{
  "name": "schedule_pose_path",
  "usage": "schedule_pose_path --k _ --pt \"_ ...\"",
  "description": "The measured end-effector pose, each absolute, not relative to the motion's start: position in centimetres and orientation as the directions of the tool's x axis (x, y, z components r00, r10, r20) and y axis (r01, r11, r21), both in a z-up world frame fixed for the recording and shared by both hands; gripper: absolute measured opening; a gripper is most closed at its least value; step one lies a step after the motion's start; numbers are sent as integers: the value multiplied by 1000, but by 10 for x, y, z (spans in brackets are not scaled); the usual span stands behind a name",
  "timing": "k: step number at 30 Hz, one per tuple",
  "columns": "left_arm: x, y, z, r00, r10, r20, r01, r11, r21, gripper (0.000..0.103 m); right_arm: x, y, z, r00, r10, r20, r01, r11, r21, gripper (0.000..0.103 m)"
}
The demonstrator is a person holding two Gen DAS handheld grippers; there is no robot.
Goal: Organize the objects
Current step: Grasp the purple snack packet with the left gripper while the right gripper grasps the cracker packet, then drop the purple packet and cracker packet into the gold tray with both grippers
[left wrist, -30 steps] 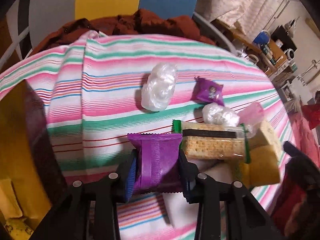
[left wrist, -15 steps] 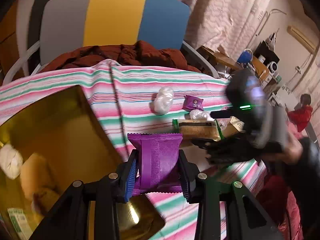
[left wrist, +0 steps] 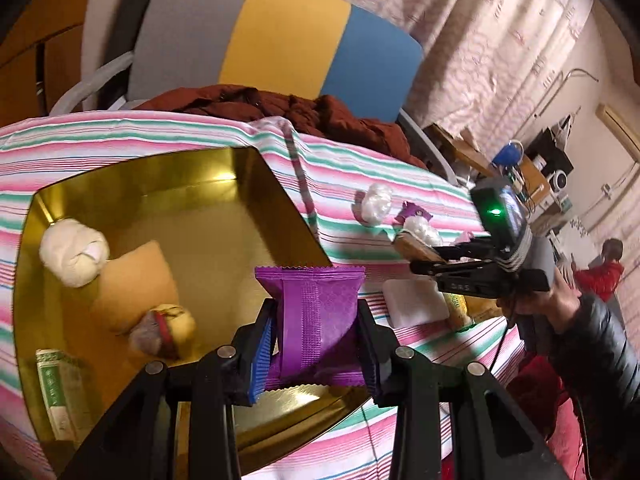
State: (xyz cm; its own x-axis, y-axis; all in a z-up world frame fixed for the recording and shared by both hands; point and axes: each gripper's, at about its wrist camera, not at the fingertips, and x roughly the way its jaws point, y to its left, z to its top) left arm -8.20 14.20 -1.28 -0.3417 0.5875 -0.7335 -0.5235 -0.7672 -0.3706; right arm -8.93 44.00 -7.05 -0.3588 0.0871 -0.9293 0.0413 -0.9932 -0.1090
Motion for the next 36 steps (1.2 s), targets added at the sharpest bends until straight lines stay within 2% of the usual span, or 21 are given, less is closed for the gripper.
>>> schedule_pose_path --k 5,10,14,20,22,23,24,26,30,36 --pt "-81 113 -3 -397 580 -711 -488 -790 -372 37 -70 422 -32 -462 65 -885 11 -997 -79 39" --pt "-89 74 1 -465 538 -703 -406 -835 -371 37 -69 380 -3 -525 -64 -849 60 -997 38 39" --pt "-90 43 1 -511 502 -698 -350 -863 -364 37 -83 323 3 -526 -184 -831 138 -982 130 39" --pt "-91 0 -18 -531 418 -737 -255 -908 -331 38 -122 266 -3 -522 -232 -821 124 -973 196 41" --pt "-89 -5 -26 -520 402 -754 -241 -916 -322 40 -128 255 0 -536 -244 -808 122 -970 213 51" --pt "-88 -6 -30 -515 398 -760 -238 -917 -320 45 -130 248 2 -541 -252 -803 124 -967 221 64" --pt "-86 -7 -34 -508 401 -762 -243 -916 -320 46 -129 245 3 -543 -258 -799 130 -966 223 68" --pt "-83 -10 -38 -500 405 -765 -248 -914 -322 53 -126 239 3 -542 -259 -799 141 -966 218 69" --pt "-79 -13 -41 -504 416 -757 -252 -909 -331 53 -107 233 -2 -532 -235 -813 144 -972 187 79" --pt "-72 -8 -30 -537 404 -741 -263 -914 -308 53 -77 229 -13 -542 -182 -820 140 -982 126 86"
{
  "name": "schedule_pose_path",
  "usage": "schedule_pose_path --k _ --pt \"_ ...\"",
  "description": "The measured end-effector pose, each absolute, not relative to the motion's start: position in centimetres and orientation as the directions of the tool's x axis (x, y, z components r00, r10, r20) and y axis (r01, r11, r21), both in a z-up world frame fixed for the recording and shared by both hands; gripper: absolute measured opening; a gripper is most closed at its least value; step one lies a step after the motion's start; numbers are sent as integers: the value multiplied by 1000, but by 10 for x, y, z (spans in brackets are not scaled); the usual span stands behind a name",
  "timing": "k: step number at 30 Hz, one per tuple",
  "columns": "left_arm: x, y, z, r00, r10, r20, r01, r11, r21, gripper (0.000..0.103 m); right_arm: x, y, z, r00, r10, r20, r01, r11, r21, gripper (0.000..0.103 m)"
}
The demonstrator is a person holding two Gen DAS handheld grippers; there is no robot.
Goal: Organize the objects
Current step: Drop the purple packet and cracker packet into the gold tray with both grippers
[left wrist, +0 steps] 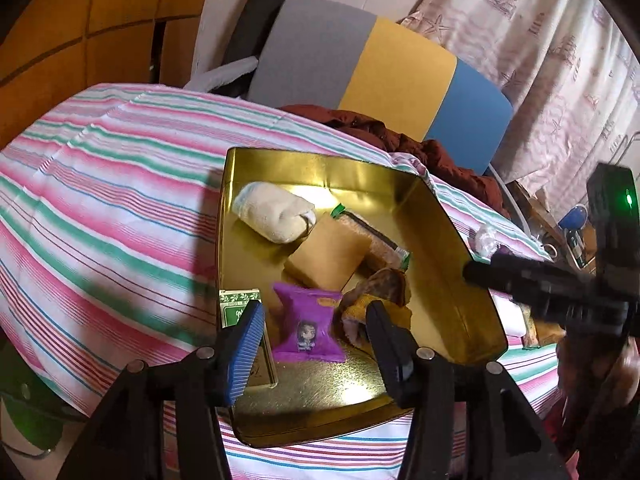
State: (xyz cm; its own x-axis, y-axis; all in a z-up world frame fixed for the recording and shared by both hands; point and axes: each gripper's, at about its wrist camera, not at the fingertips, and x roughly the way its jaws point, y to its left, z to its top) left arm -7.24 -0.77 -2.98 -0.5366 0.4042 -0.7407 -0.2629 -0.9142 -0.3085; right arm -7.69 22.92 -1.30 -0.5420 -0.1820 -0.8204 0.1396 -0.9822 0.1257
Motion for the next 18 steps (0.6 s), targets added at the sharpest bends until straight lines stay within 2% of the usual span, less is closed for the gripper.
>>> schedule_pose_path --k 8,18 --pt "-58 4 -14 -585 353 -730 -266 -934 -239 53 -45 223 -8 -620 -117 -776 120 -991 53 100" --pt "-38 27 -8 -632 285 -721 -300 -947 -112 53 -24 228 -4 -666 -87 -741 86 -996 39 103"
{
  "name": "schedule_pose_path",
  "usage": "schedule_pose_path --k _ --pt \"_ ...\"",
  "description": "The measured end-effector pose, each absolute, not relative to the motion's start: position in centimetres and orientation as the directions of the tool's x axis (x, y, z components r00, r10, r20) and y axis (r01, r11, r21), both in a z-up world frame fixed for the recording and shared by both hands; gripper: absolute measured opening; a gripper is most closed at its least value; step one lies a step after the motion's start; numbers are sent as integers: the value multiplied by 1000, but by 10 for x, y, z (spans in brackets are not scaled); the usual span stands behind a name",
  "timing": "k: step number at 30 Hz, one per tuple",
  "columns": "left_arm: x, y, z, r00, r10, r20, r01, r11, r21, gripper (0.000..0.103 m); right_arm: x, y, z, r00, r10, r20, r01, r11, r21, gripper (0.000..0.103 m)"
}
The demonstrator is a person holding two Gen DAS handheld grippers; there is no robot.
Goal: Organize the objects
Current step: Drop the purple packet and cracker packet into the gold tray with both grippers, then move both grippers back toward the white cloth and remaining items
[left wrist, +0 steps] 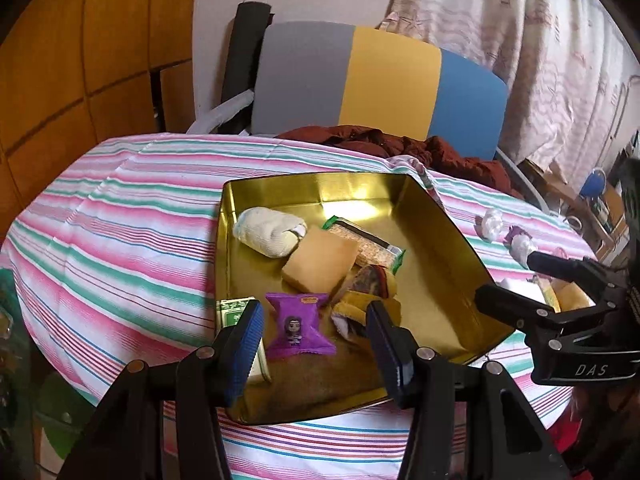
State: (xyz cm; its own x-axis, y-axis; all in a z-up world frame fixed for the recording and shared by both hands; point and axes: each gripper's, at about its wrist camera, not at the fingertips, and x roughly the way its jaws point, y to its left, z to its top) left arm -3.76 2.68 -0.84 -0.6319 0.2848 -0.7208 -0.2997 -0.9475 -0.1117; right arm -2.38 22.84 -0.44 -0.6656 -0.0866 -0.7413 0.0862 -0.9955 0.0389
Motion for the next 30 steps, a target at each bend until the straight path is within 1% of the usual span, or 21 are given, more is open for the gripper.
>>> schedule_pose_path --k 6,13,22,30 --pt "-28 39 -5 -663 258 -703 -309 -949 -57 53 -15 232 1 -695 -35 -718 50 -999 0 103" --pt "-22 48 -8 -656 255 -711 -323 -945 -41 53 -12 242 0 -701 -15 -713 21 -1000 0 103" --pt "-18 63 -14 -636 265 -725 -368 -930 -17 53 -6 263 -9 -685 9 -729 -19 -1000 6 103" --pt "-17 69 -19 -612 286 -738 -399 -917 -24 53 -1 290 -20 -660 44 -750 -75 -997 8 103"
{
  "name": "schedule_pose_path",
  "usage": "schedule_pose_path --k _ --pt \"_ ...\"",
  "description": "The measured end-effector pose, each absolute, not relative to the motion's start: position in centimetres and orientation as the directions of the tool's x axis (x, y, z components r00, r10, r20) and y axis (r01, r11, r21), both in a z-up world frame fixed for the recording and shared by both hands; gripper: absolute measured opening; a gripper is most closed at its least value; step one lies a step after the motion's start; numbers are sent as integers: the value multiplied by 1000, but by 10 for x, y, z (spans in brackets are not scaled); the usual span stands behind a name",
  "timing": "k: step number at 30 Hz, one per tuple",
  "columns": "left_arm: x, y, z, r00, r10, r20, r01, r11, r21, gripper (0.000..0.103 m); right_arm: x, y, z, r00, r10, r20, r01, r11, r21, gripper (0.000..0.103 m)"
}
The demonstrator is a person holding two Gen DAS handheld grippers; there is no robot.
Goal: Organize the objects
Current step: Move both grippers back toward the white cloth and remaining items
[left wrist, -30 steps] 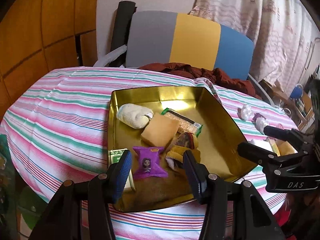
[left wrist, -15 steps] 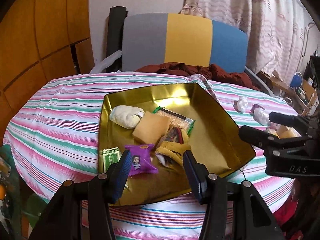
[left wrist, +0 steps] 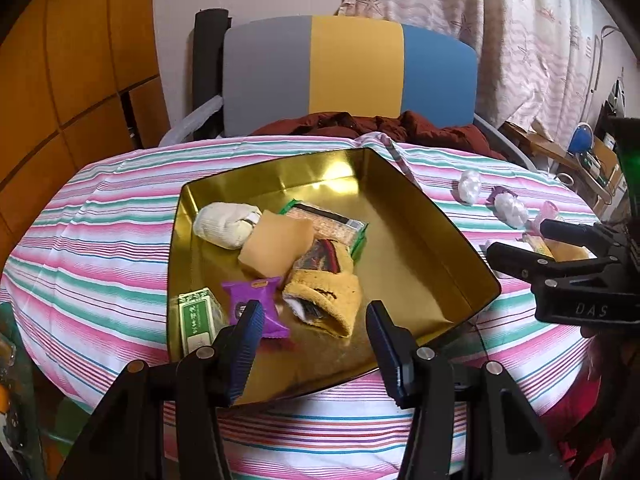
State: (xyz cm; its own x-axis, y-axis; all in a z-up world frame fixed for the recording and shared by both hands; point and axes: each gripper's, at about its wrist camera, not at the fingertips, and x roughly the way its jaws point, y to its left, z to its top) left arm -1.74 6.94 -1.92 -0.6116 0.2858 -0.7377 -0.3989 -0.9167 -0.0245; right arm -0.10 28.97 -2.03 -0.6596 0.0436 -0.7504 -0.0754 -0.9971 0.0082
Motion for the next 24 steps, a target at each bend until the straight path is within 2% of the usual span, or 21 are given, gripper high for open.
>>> schedule_pose_path --k 10,16,21,24 --pt "-15 81 -19 -597 309 -740 -440 -898 -20 53 11 355 -19 -634 144 -760 -210 -978 -10 103" --pt "-12 97 -12 -584 353 -731 -495 -869 -24 53 34 427 -7 -620 239 -747 -359 -934 -1 103" --pt "-6 124 -5 -561 397 -726 -566 -824 -14 53 57 497 -7 -611 306 -730 -545 -831 108 103" --pt "-2 149 -1 -536 434 -724 -633 -774 5 54 71 526 -17 -624 281 -729 -621 -745 244 103"
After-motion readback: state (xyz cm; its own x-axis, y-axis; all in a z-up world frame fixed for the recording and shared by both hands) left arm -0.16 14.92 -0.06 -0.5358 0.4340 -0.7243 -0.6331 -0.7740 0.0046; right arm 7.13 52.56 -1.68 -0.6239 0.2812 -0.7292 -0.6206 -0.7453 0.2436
